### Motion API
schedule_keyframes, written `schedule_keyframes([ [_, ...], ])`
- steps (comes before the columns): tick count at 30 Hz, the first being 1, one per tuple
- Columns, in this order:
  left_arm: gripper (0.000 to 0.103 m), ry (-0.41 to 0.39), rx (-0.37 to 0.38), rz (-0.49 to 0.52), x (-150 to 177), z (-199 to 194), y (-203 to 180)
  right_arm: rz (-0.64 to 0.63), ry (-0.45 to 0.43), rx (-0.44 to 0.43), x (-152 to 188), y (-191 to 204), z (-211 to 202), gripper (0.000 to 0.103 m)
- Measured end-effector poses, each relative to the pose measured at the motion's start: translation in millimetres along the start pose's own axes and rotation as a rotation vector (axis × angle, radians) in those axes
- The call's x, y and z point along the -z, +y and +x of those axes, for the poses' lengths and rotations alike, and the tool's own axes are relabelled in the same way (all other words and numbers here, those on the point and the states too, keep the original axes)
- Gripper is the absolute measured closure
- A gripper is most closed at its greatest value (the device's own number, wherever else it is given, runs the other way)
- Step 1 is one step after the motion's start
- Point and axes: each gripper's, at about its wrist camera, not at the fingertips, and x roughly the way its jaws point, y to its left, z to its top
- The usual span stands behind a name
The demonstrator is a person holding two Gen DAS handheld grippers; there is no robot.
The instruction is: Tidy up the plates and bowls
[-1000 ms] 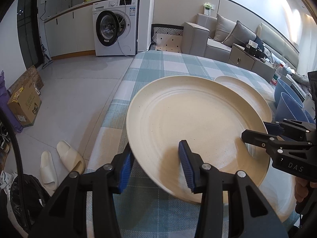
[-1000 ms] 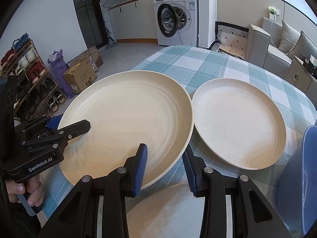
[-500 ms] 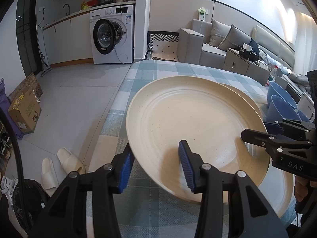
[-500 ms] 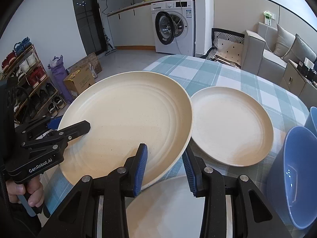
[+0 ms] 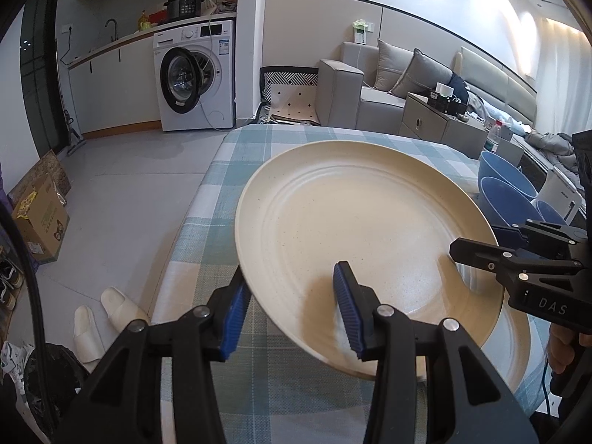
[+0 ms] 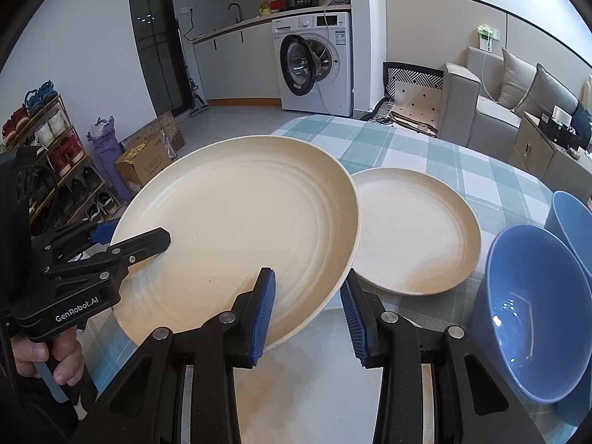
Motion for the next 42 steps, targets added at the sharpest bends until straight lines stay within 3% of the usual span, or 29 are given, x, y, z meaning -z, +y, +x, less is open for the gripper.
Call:
schedule_keyframes([
  [42, 0.059, 0.026, 0.103, 0.139, 15, -6, -75, 0.112, -0.031, 0.082, 68, -38, -70, 0.064],
])
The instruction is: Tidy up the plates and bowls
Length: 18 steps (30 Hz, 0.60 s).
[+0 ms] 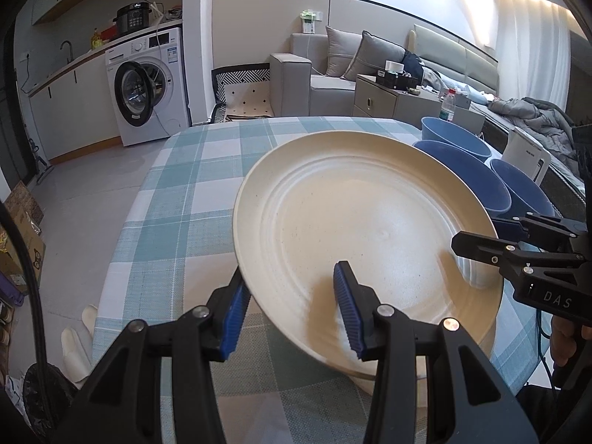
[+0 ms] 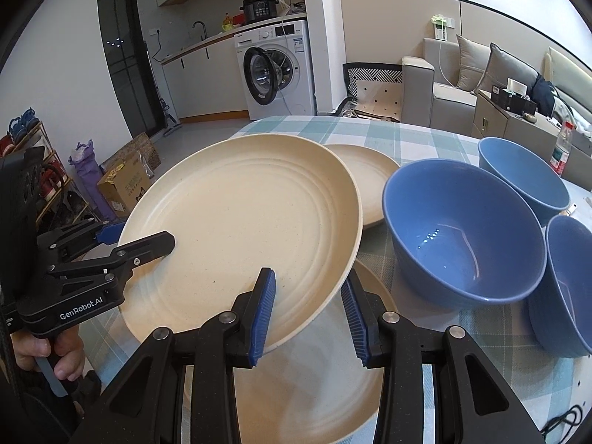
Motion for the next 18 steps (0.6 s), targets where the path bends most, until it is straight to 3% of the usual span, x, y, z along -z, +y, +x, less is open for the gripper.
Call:
schedule_keyframes([
  [18, 0.059, 0.025, 0.016, 0.041, 8, 7, -24, 0.025, 0.016, 0.026, 21, -14, -7, 0.064],
])
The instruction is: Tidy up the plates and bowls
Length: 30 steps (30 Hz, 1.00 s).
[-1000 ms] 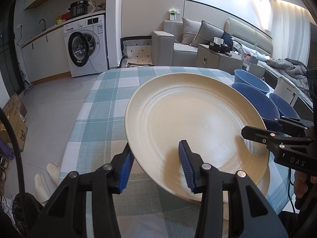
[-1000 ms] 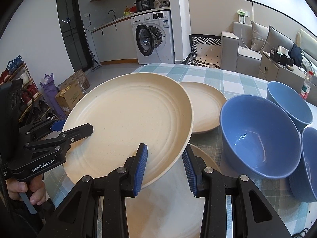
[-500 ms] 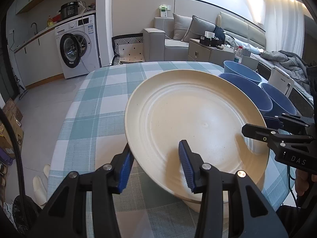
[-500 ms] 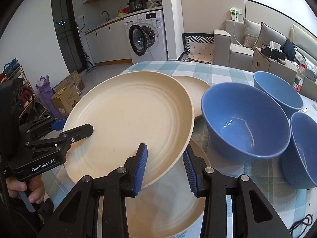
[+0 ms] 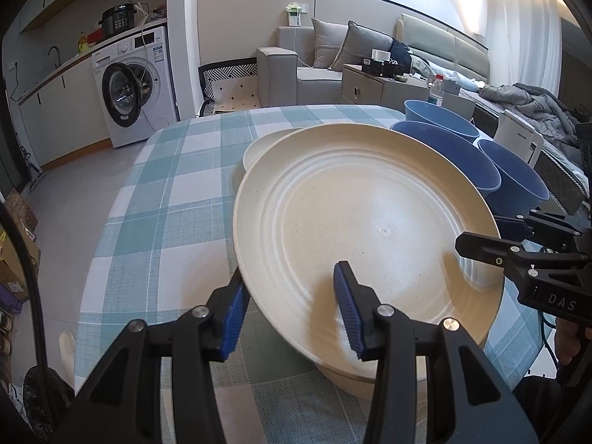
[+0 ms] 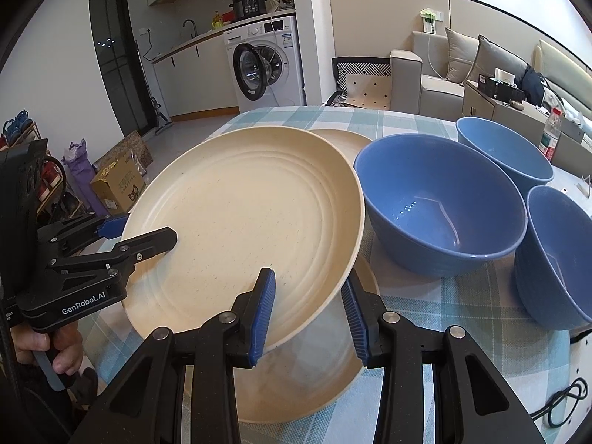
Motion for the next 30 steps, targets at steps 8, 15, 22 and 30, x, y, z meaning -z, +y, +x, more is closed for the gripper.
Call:
schedule_keyframes([
  [8, 0.059, 0.012, -0.003, 0.01, 3, 5, -4, -0.001, 0.003, 0.01, 8, -1, 0, 0.064],
  [15, 0.058, 0.036, 0.004, 0.009, 12, 9, -7, -0.004, 0.012, 0.013, 17, -4, 0, 0.064],
  [22, 0.058, 0.043, 0.004, 0.027, 15, 10, -14, 0.002, 0.02, 0.019, 23, -6, -2, 0.064],
  [30, 0.058, 0.067, -0.002, 0.054, 19, 16, -21, -0.004, 0.046, 0.041, 34, -8, 0, 0.064],
])
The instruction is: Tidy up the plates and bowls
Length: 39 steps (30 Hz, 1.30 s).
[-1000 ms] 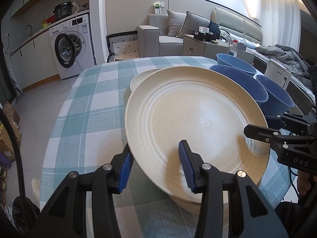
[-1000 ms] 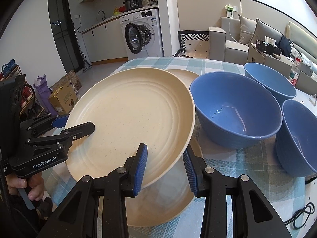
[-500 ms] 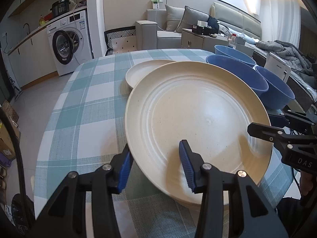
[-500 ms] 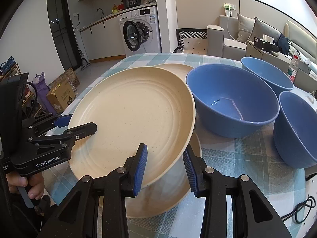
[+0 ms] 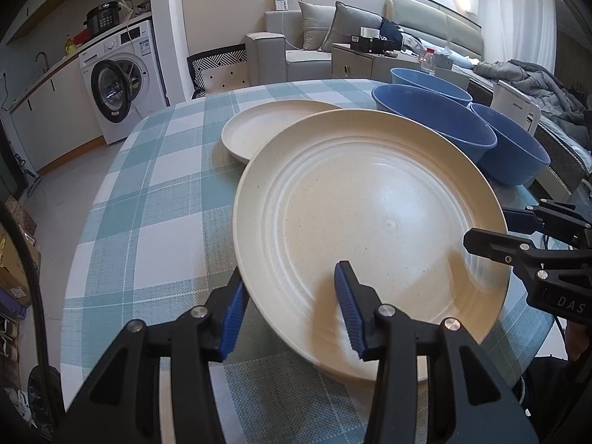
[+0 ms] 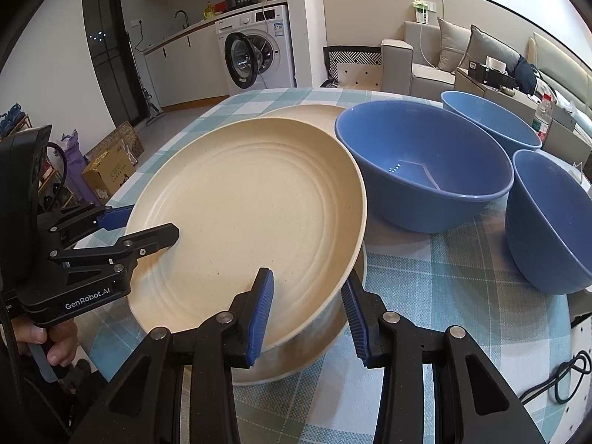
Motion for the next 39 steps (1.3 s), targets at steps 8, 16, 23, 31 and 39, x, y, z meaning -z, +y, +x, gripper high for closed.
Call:
schedule_keyframes([
  [8, 0.057, 0.02, 0.0, 0.019, 2, 5, -4, -0.025, 0.015, 0.036, -1, -3, 6, 0.061],
  [16, 0.055, 0.043, -0.006, 0.039, 4, 9, -9, -0.046, 0.036, 0.054, 2, -3, 12, 0.056],
  [23, 0.054, 0.052, -0.026, 0.066, 6, 10, -13, -0.06, 0.054, 0.062, 5, -1, 17, 0.054],
  [31, 0.052, 0.062, -0.044, 0.098, 8, 11, -17, -0.071, 0.061, 0.058, 7, 0, 18, 0.049],
  [39, 0.048, 0.076, -0.064, 0.144, 11, 12, -23, -0.08, 0.059, 0.034, 7, 2, 17, 0.038],
])
